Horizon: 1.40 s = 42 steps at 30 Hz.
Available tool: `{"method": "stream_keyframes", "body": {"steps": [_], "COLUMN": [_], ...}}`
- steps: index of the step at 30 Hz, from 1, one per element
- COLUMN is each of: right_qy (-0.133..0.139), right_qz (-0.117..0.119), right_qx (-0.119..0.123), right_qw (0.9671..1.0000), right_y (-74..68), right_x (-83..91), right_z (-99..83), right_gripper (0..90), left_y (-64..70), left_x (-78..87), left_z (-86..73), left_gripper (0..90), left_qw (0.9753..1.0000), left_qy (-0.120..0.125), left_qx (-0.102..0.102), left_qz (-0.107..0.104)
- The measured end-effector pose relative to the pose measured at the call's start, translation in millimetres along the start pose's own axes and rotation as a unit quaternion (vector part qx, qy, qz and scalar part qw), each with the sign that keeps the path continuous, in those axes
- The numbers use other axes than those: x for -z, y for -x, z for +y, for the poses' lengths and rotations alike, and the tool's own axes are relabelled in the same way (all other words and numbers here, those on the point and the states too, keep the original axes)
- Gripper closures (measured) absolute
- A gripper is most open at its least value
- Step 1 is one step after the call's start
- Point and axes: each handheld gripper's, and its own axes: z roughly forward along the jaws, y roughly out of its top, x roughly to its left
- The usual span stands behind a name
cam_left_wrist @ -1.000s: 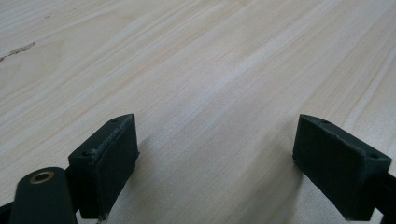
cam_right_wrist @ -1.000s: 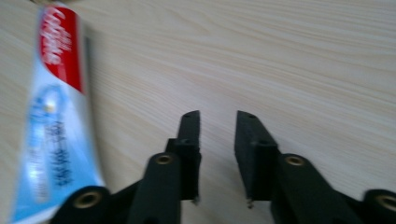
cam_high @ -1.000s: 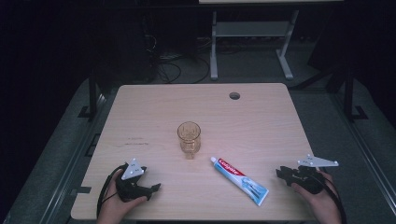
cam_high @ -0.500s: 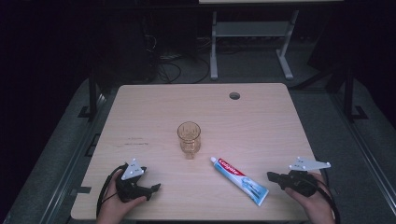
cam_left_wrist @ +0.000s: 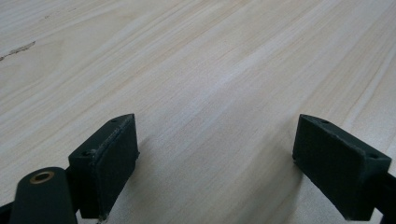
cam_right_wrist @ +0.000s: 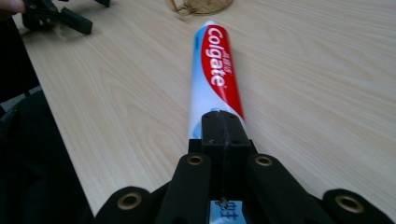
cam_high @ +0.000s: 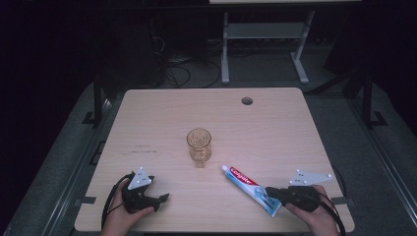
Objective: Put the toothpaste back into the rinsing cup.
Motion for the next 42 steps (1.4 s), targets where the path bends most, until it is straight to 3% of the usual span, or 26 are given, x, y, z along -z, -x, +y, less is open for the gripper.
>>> {"method": "stream_keyframes", "body": {"steps": [10,20,31,42], "right_qy": [-0.021,-0.050,-0.072,-0.069], "right_qz": [0.025,0.035,0.029,0.013], "right_qx": [0.018,0.025,0.028,0.018], "right_qw": [0.9993,0.9978,0.9966,0.9974], "right_y": [-15.5,-17.5,-15.5,-5.2], "right_x": [-15.9,-26.9,-31.4,-27.4], "right_z": [-0.3,-5.8,-8.6,-9.1], "right_gripper": [89.7,89.7,89.7,89.7], "left_y": [0.0,0.3,0.4,0.5], "left_x": [0.1,0.2,0.3,0.6], "left_z": [0.0,-0.1,-0.2,-0.4], "left_gripper": [13.3,13.3,13.3,13.4], "left_qw": [1.0000,1.0000,1.0000,1.0000], "left_qy": [0.000,0.000,0.000,0.000], "left_qx": [-0.001,0.000,-0.001,-0.001], "left_qz": [0.000,0.000,-0.001,-0.001]}}
